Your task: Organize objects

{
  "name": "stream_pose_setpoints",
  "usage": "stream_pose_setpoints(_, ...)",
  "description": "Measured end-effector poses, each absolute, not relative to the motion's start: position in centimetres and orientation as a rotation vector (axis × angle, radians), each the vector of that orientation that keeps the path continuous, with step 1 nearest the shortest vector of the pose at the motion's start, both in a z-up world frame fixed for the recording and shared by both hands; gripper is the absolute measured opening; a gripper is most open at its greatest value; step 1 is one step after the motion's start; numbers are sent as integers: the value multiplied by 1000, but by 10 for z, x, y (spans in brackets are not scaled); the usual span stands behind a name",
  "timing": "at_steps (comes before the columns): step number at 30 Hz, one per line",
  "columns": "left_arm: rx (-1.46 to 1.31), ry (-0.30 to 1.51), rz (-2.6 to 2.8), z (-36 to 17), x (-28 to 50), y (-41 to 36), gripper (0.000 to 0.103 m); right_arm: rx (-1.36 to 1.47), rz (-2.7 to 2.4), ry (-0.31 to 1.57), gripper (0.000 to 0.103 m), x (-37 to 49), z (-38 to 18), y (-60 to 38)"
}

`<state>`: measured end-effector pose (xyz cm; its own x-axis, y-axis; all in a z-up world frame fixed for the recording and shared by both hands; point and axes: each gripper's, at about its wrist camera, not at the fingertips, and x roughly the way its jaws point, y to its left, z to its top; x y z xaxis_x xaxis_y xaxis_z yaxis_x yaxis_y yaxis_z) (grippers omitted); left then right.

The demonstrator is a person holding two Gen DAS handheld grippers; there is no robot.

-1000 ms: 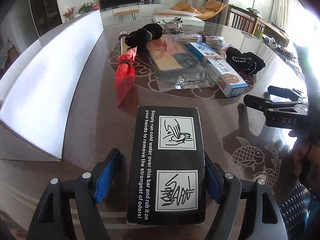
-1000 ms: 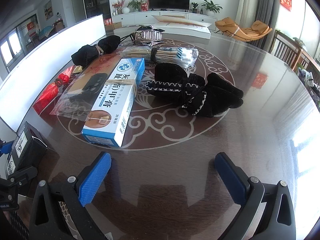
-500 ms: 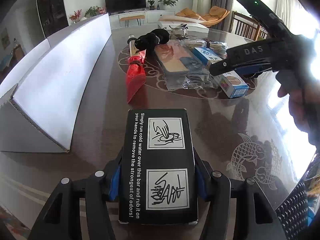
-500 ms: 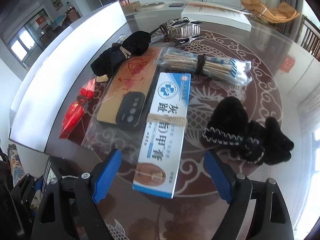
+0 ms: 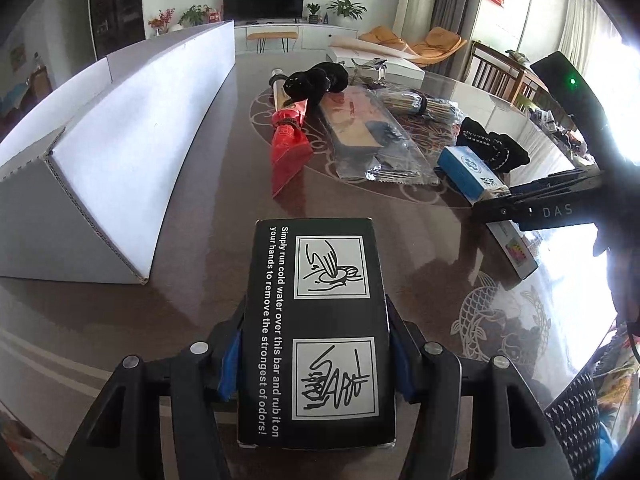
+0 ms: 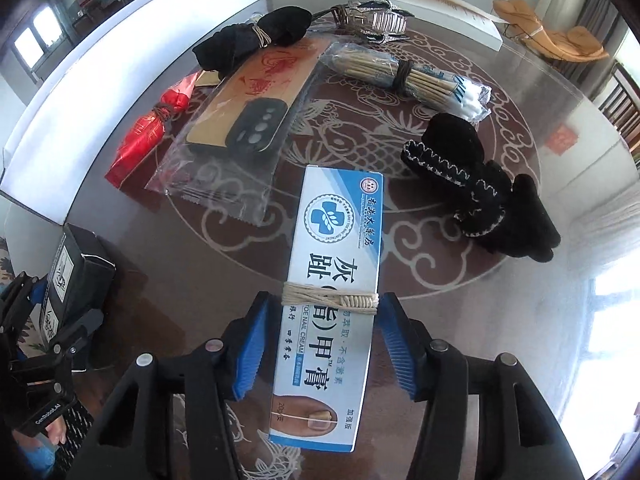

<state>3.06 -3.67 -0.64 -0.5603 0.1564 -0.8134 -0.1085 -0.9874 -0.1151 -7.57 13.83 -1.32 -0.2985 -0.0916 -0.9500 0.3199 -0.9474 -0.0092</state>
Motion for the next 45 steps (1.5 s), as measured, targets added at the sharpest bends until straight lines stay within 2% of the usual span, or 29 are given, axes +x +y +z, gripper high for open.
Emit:
stream_pose_setpoints(3,-1386,-223,2619,7,35,-54,58,1641,-2327,217,44,-73,3,135)
stream_pose_setpoints(7,-1277,-419,2632,56,46,-93,58,1472,-2316,67,44,-73,62,110)
stream_pose_setpoints(11,-1140,-477,2770,119,41,-154,58,1287,-2250,-18,44,-88,123,37)
stream_pose_setpoints(15,-1154,-405,2962,148,5,-221,58,1165,-2182,-26,44,-108,157,-56)
stream_pose_setpoints(20,-1394,-278,3009,122,-55,-270,58,1180,-2120,-7,45,-136,141,-143)
stream_pose_setpoints(21,-1451,-243,3008,113,-65,-274,59,1218,-2092,-3,47,-143,129,-154)
stream_pose_setpoints(22,-1506,-213,3012,105,-73,-276,59,1265,-2077,6,56,-149,117,-162)
stream_pose_setpoints(24,-1600,-162,3024,91,-84,-276,65,1292,-2110,16,63,-152,103,-162)
stream_pose_setpoints(27,-1572,-136,3061,90,-73,-269,65,1238,-2147,-19,65,-144,101,-134)
stream_pose_setpoints(31,-1356,-165,3041,109,-37,-230,70,1105,-2321,66,91,-124,104,-67)
stream_pose_setpoints(36,-1153,-179,2832,124,8,-139,101,1137,-2515,152,92,-100,75,45)
stream_pose_setpoints(40,-1240,-138,2669,78,14,-56,103,1225,-2667,223,92,-70,34,125)
stream_pose_setpoints(45,-1487,-105,2577,-5,-15,10,102,1354,-2732,191,92,-49,-3,187)
